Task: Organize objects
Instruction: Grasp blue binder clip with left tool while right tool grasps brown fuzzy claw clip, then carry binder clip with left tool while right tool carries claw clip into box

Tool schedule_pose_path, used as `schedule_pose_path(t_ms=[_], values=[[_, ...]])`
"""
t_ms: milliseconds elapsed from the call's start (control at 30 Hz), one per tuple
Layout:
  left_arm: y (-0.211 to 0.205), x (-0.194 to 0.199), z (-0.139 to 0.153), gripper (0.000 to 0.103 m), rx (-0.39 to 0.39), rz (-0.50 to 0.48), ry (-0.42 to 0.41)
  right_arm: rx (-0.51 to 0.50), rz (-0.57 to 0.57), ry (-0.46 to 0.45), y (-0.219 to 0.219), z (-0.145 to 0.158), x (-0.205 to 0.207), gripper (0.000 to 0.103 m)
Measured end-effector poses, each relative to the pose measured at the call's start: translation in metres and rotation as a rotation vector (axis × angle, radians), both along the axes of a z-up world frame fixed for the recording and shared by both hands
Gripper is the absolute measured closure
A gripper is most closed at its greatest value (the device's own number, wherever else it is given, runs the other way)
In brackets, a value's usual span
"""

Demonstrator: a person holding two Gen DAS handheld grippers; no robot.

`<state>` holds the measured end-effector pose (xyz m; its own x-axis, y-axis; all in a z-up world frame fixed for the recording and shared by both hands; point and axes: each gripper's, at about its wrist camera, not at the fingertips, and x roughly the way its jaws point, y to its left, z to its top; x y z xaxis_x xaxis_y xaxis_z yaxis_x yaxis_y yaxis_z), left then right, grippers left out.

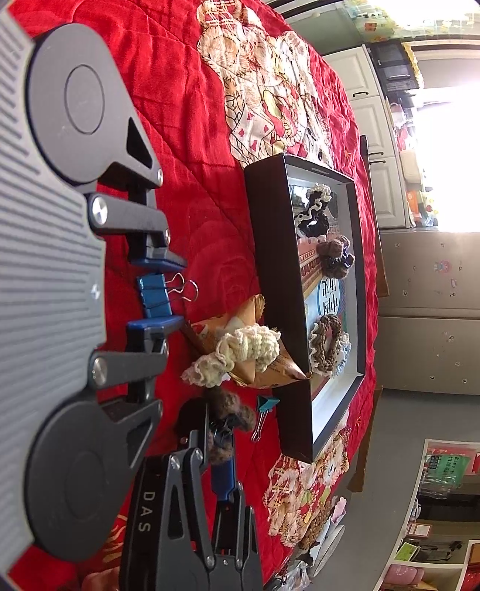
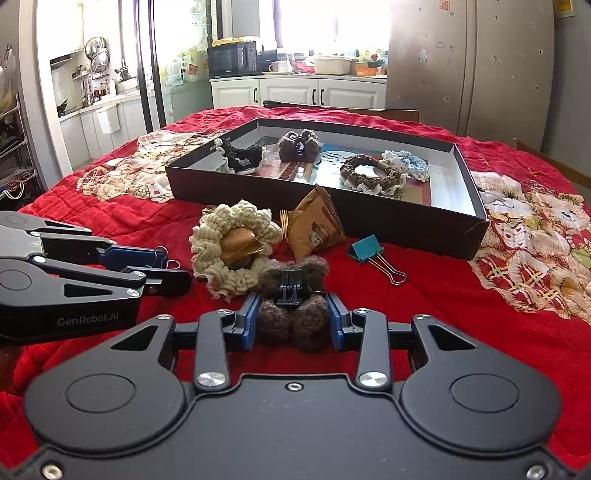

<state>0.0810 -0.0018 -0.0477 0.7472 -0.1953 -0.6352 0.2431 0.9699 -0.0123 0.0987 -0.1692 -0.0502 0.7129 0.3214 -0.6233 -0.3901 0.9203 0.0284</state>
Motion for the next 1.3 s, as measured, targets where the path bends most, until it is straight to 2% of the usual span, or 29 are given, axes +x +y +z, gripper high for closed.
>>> schedule_pose_path(t_ms=[500,933,1300], values=[[0.007,-0.003,0.011,0.074,-0.034,-0.008,-0.003,0.018,0.003,-0.027,-0.005,0.009,-0.006,0.068],[0.009,0.005,0.038,0.074,-0.036,-0.031,-0.039,0.039,-0.004,-0.069,-0.012,0.028,-0.01,0.068],[0.005,0.024,0.067,0.074,-0.021,-0.05,-0.085,0.038,-0.005,-0.125,-0.024,0.057,-0.006,0.068]])
